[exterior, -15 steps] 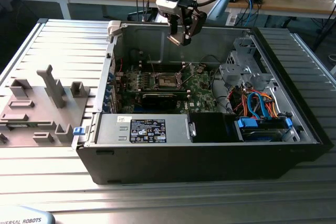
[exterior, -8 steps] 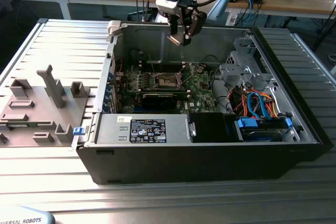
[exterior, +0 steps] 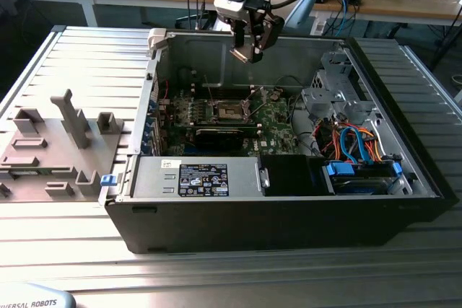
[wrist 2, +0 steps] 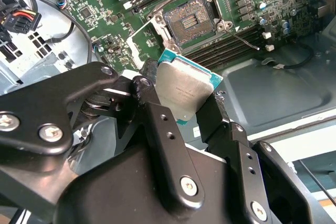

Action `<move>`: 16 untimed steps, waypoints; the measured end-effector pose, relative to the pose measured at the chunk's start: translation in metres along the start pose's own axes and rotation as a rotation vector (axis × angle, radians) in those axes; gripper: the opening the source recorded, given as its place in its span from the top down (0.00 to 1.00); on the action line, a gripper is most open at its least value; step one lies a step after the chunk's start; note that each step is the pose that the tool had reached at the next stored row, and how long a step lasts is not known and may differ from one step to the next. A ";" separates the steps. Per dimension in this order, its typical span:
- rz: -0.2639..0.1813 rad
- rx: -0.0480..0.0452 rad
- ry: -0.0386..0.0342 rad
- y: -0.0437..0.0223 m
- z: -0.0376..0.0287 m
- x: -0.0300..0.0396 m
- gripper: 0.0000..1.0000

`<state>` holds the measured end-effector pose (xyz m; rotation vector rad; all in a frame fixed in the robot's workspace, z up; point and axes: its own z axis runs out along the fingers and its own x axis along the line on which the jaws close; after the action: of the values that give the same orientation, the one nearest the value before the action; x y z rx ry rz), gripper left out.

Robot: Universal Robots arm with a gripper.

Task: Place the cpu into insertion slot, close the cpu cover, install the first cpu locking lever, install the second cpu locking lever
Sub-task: 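Place the cpu into insertion slot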

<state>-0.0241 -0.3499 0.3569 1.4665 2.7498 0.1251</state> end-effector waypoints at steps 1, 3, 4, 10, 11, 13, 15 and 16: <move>0.000 -0.0001 0.0000 0.0000 0.0000 0.0000 0.46; 0.002 -0.0001 -0.0001 0.0000 0.0000 0.0000 0.46; 0.002 -0.0001 -0.0001 0.0000 0.0000 0.0000 0.46; 0.006 -0.0002 -0.0005 0.0000 0.0000 0.0000 0.46; 0.007 -0.0002 -0.0005 0.0000 0.0000 0.0000 0.46; 0.008 -0.0002 -0.0006 0.0000 0.0000 0.0000 0.46; 0.010 -0.0002 -0.0008 0.0000 0.0000 0.0000 0.46; 0.010 -0.0002 -0.0008 0.0000 0.0000 0.0000 0.46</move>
<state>-0.0241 -0.3499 0.3569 1.4806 2.7418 0.1250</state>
